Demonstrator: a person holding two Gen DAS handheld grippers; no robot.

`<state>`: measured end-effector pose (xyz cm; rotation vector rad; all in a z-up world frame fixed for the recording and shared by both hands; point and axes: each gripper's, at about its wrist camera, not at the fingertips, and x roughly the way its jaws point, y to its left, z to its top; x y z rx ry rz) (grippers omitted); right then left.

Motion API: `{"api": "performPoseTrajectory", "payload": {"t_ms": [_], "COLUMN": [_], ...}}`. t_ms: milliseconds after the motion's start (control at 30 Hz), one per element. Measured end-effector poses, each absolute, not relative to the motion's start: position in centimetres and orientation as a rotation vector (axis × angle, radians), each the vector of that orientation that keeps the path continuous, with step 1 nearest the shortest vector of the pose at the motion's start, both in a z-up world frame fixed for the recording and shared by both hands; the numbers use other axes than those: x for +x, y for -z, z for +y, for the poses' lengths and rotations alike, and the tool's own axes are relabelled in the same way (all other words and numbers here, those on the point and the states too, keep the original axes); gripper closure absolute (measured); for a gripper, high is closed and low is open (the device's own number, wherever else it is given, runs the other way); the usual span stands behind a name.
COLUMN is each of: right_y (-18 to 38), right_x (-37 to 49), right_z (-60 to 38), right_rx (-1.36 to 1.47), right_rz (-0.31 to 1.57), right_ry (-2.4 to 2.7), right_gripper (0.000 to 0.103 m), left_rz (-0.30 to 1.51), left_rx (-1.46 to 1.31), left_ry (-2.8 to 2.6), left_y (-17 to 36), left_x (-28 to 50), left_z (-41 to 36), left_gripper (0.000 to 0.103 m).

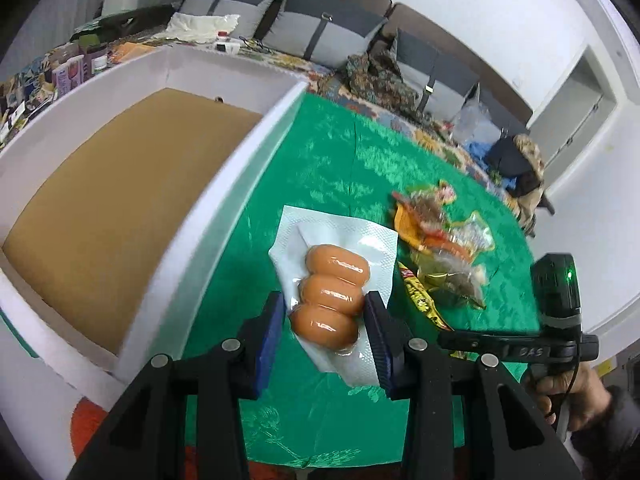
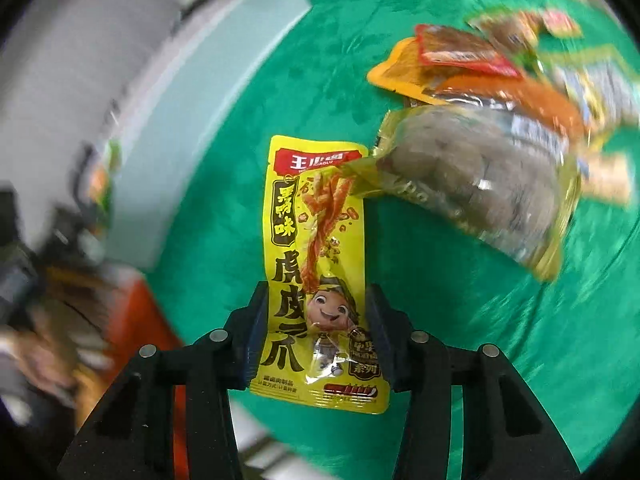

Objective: Organize snacks
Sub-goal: 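Carry both packets over the white box and open both grippers, then return both tools to the snack pile on the tablecloth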

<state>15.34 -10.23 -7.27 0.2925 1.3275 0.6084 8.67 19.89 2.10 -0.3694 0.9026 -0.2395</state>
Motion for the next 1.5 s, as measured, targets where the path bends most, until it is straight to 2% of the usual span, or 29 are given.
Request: {"api": "performPoseTrajectory", "payload": {"t_ms": [100,200,367,400,433,467,500,633,733,867,1033,1167,1267,1500], "right_y": [5.3,0.7,-8.0,-8.9,-10.1,-11.0,-11.3,-13.1,-12.9,-7.3,-1.2,3.3,4.5,5.5], "right_x": [16.1,17.6,20.8,21.4,22.3,23.4,24.1,24.7,23.8,20.8,16.0,12.2,10.5,11.4], "right_z": [-10.8,-8.9,0.8,2.8,5.6,8.4,9.9,13.2,11.5,4.6,-7.2,-17.6,-23.4,-29.1], "right_rx": [0.476,0.618,0.598,0.592,0.605,0.619,0.619,0.561,0.451,0.261,0.002,-0.004,0.028,0.059], "right_rz": [1.296,1.207,1.088,1.071,1.048,1.048,1.066,1.071,1.002,0.919,0.807,0.868,0.897,0.929], "right_ry": [-0.660,-0.765,-0.905,-0.908,-0.909,-0.905,-0.902,-0.823,-0.753,-0.561,-0.192,0.067,0.202,0.303], "right_gripper": [0.055,0.054,0.052,0.049,0.045,0.039,0.027,0.027,0.027,0.027,0.027,0.028,0.028,0.028], "left_rz": [0.865,0.820,0.834,0.852,0.883,0.911,0.932,0.930,0.849,0.759,0.741,0.804,0.839,0.861], "left_rx": [-0.417,-0.419,-0.393,-0.381,-0.371,-0.368,-0.368,-0.341,-0.283,-0.256,-0.086,0.004,0.044,0.052], "left_ry": [0.215,0.141,-0.044,-0.087,-0.139,-0.189,-0.243,-0.336,-0.384,-0.302,-0.212,-0.238,-0.228,-0.233], "left_y": [-3.8,-5.6,-5.7,-5.2,-4.5,-3.8,-3.1,-2.3,-3.0,-4.2,-3.6,-1.3,-0.3,0.0], "left_x": [8.8,9.3,11.8,12.4,13.1,13.4,13.5,11.6,10.3,10.6,13.1,15.3,15.9,15.7], "left_z": [22.6,26.3,33.1,34.2,35.5,36.5,37.5,39.8,38.8,35.6,29.8,26.6,24.8,23.8], "left_gripper": [0.063,0.063,0.062,0.058,0.042,0.032,0.021,0.021,0.021,0.021,0.018,0.018,0.018,0.017]}}
